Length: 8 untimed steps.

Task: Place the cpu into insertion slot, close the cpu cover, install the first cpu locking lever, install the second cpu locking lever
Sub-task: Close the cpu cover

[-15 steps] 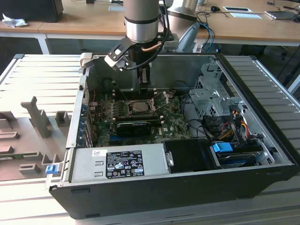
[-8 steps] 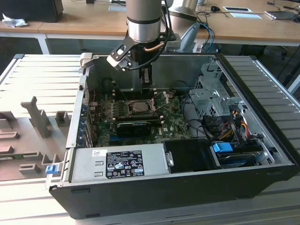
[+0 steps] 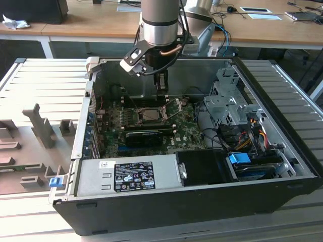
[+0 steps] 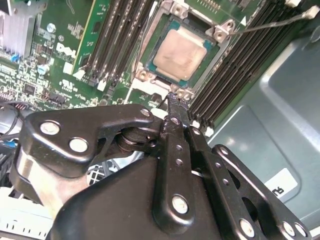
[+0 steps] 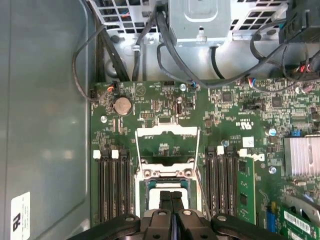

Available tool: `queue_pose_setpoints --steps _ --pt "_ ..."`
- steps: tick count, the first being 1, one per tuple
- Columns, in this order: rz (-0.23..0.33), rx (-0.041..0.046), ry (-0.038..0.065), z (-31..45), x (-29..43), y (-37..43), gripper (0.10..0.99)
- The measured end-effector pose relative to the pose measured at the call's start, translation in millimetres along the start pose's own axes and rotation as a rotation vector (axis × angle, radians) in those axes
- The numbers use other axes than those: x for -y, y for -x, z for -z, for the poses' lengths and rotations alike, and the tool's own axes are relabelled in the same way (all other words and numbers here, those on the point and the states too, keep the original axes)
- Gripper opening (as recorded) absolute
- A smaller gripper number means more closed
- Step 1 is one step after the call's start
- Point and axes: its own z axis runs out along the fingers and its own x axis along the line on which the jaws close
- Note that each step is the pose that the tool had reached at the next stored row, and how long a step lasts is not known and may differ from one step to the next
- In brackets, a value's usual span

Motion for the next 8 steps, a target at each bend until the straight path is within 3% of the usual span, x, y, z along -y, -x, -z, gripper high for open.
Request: queue_pose_setpoints --steps 8 --pt "0.0 0.0001 -0.001 -1.1 -14.9 -0.2 0.106"
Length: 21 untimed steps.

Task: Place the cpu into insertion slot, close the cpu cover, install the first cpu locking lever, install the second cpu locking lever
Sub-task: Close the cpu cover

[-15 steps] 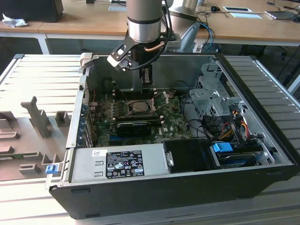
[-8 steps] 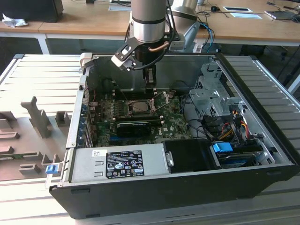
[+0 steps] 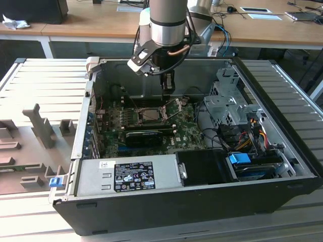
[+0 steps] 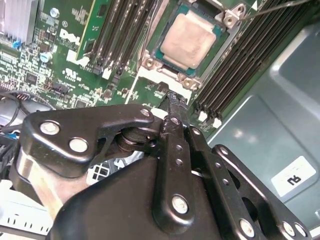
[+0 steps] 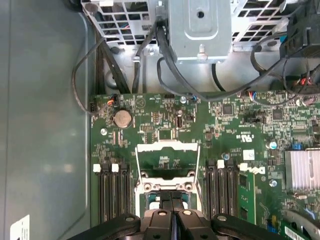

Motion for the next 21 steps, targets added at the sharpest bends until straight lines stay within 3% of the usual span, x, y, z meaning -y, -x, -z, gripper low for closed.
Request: queue_pose_setpoints --steps 11,21 --pt "0.0 0.0001 0.0 -0.7 -9.9 -0.2 0.106" --pt "0.0 0.0 -0.001 -1.7 -23.3 -0.4 0.106"
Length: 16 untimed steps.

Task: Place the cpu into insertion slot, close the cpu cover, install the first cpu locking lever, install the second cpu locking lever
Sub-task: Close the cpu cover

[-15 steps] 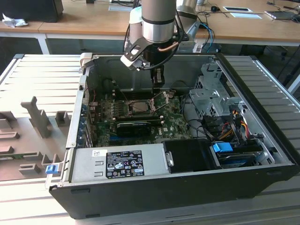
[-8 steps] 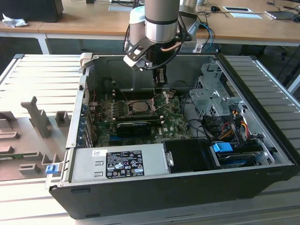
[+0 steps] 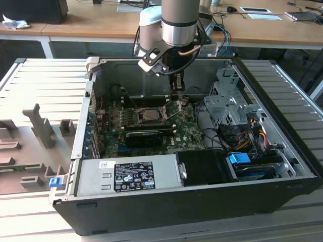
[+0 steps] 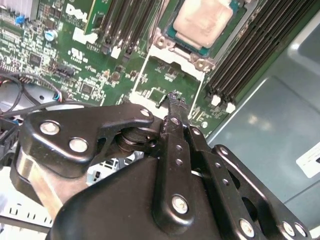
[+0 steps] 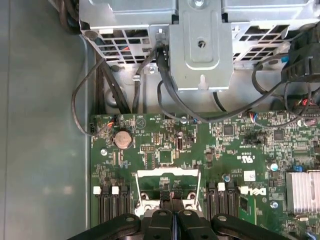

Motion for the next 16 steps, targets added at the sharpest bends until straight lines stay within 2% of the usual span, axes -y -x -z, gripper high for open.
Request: queue_pose_setpoints --steps 3,4,6,9,12,16 --pt "0.0 -0.0001 0.0 -0.9 -1.2 0.0 0.106" --pt "0.0 -0.0002 0.0 -1.8 -4.0 0.0 0.106" --pt "0.001 0.0 -0.002 -7.4 -14.2 -0.3 0.106" --pt "0.004 -0.0004 -0.003 -11.9 -20.5 -1.2 0.106" --pt "0.004 -0.0003 -0.003 -13.9 -20.9 -1.2 0.106" --pt "0.004 0.0018 -0.006 -16.2 -26.1 -1.3 0.106"
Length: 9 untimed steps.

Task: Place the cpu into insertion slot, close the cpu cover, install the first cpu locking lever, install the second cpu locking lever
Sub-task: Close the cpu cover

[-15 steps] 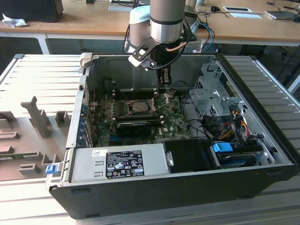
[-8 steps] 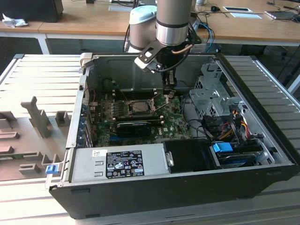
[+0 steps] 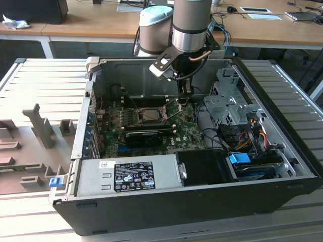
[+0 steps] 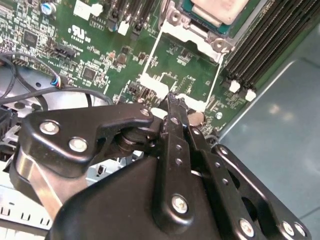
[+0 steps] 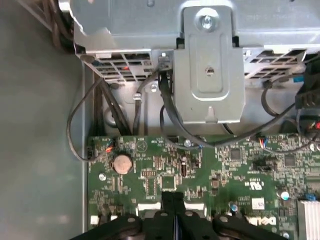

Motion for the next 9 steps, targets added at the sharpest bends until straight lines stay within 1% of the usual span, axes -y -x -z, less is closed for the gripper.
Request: queue_pose_setpoints --steps 2,4,6,7,9 --pt "0.001 0.0029 -0.005 -0.7 -3.4 -0.3 0.106" --pt "0.004 0.0029 -0.01 -2.1 -9.0 -0.6 0.106" --pt "0.009 0.0025 -0.015 -4.2 -16.4 -1.2 0.106" --pt "0.011 0.0024 -0.017 -5.3 -18.2 -1.3 0.106" --pt "0.011 0.0025 -0.019 -7.8 -18.7 -1.2 0.106"
